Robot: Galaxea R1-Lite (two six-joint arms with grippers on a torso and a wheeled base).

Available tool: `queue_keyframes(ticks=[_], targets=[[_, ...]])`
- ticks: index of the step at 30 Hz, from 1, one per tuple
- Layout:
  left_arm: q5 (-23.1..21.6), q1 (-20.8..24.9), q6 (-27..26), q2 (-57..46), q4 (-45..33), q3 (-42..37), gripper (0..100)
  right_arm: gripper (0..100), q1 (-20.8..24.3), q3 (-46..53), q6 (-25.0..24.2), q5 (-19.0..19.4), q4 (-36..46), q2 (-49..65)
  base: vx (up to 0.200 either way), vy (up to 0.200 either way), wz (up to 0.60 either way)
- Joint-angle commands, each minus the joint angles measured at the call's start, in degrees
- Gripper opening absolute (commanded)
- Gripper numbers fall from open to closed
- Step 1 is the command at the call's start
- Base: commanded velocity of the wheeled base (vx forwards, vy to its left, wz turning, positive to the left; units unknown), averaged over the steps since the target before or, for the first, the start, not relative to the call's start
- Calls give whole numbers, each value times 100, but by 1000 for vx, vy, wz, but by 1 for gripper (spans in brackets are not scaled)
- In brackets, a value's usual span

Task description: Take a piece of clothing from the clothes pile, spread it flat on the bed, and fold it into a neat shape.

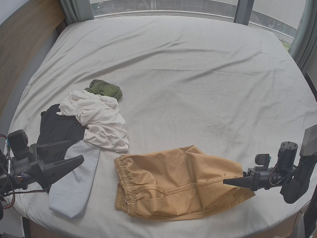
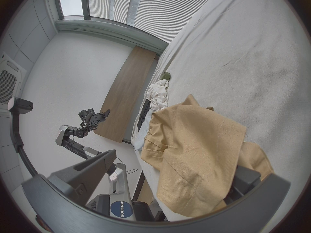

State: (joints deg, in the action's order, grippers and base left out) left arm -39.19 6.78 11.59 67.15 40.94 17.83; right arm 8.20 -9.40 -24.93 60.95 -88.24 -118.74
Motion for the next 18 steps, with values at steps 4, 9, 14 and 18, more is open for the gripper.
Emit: queue_keyframes(ticks=[4, 9, 14, 18], targets=[[-1, 8, 1, 0, 2, 1, 100, 100, 217, -27, -21, -4, -1, 35, 0, 0, 0], [-1, 8, 1, 0, 2, 1, 100, 100, 410, -62, -12, -259, -1, -88, 0, 0, 0], [-1, 8, 1, 0, 2, 1, 100, 0, 516, -80, -3, -435, -1, -132, 0, 0, 0], [-1, 8, 1, 0, 2, 1, 100, 0, 516, -71, -3, -435, -1, -106, 0, 0, 0]])
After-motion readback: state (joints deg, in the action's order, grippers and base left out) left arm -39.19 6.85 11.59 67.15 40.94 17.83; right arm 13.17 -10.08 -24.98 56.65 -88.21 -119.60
